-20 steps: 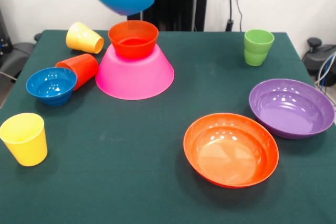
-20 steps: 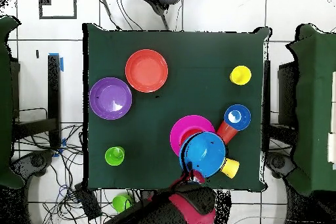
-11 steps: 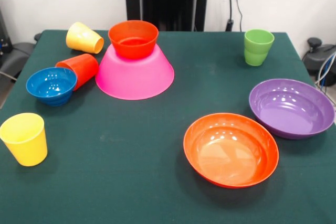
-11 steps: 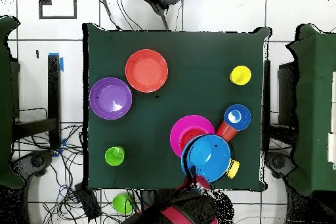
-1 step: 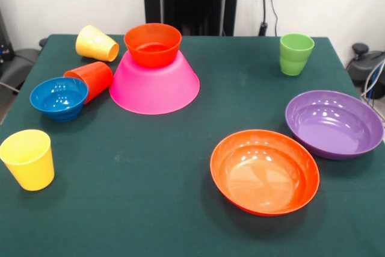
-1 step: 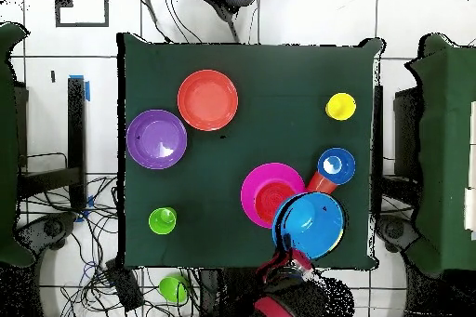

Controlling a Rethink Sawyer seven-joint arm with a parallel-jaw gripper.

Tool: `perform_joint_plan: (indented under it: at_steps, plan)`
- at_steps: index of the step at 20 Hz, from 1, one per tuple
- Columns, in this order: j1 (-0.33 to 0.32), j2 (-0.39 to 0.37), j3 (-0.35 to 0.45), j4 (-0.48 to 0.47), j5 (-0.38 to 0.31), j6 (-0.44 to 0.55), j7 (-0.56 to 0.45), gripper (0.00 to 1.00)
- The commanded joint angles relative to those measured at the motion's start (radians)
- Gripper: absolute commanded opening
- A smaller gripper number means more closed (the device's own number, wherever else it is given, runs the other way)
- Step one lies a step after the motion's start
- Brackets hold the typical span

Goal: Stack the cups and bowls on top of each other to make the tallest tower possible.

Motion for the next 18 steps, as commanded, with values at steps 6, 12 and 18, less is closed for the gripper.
perform_joint_plan:
  at_steps: [6,12,18]
  plan:
    - [-0.043,0.008,0.189,-0.023,0.083,0.081,-0.184,0.0]
    - [-0.037,0.008,0.19,-0.031,0.072,0.088,-0.165,0.0]
    - [-0.038,0.007,0.191,-0.031,0.076,0.091,-0.166,0.0]
